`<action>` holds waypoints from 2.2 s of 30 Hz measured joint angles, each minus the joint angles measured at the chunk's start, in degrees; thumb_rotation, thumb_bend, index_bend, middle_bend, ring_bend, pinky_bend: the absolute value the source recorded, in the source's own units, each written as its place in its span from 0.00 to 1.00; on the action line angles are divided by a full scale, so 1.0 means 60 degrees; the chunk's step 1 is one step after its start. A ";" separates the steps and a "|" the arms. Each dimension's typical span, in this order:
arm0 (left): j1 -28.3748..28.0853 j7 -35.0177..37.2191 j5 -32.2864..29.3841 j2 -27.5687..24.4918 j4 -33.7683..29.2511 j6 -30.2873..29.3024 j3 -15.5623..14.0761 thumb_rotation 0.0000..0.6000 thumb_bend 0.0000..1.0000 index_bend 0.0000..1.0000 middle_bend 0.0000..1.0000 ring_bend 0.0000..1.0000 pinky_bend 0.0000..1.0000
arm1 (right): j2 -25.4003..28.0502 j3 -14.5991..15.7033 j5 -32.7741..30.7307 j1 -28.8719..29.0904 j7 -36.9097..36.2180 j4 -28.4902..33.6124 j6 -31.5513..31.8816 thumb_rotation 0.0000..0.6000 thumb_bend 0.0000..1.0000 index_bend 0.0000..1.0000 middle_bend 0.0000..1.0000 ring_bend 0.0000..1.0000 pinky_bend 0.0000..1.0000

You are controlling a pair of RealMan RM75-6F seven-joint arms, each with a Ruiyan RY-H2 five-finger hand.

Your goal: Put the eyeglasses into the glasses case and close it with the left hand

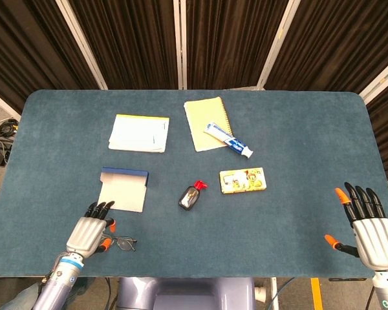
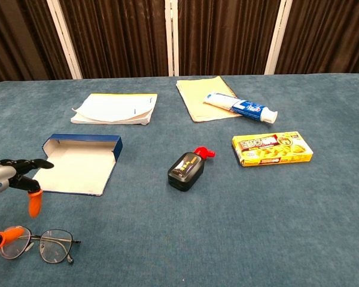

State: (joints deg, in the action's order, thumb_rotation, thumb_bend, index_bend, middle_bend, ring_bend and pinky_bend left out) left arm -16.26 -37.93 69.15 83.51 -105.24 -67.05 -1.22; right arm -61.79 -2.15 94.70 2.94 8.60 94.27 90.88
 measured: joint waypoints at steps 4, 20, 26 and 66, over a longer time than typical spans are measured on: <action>-0.0092 0.0052 -0.0167 0.0140 0.0116 0.0113 -0.0018 1.00 0.41 0.47 0.00 0.00 0.00 | 0.0007 0.0000 -0.0010 0.0009 -0.0001 0.0003 -0.0030 1.00 0.00 0.00 0.00 0.00 0.00; -0.0177 -0.0001 -0.0376 0.0334 0.0344 0.0044 -0.0220 1.00 0.44 0.47 0.00 0.00 0.00 | 0.0038 -0.0009 -0.0011 0.0016 -0.0071 0.0006 -0.0037 1.00 0.00 0.00 0.00 0.00 0.00; -0.0232 0.0111 -0.0445 0.0446 0.0539 0.0117 -0.0249 1.00 0.44 0.48 0.00 0.00 0.00 | 0.0040 -0.0020 -0.0032 0.0025 -0.0086 -0.0001 -0.0057 1.00 0.00 0.00 0.00 0.00 0.00; -0.0821 0.0929 -0.0400 0.0371 0.0830 0.0147 0.0381 1.00 0.55 0.61 0.00 0.00 0.00 | 0.0001 -0.0019 -0.0098 0.0067 -0.0014 -0.0036 -0.0188 1.00 0.00 0.00 0.00 0.00 0.00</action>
State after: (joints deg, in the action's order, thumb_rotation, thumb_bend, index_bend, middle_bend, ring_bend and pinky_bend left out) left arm -21.19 -32.36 66.75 85.74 -100.25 -66.17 1.07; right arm -61.78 -2.27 94.12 3.34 8.51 94.05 89.75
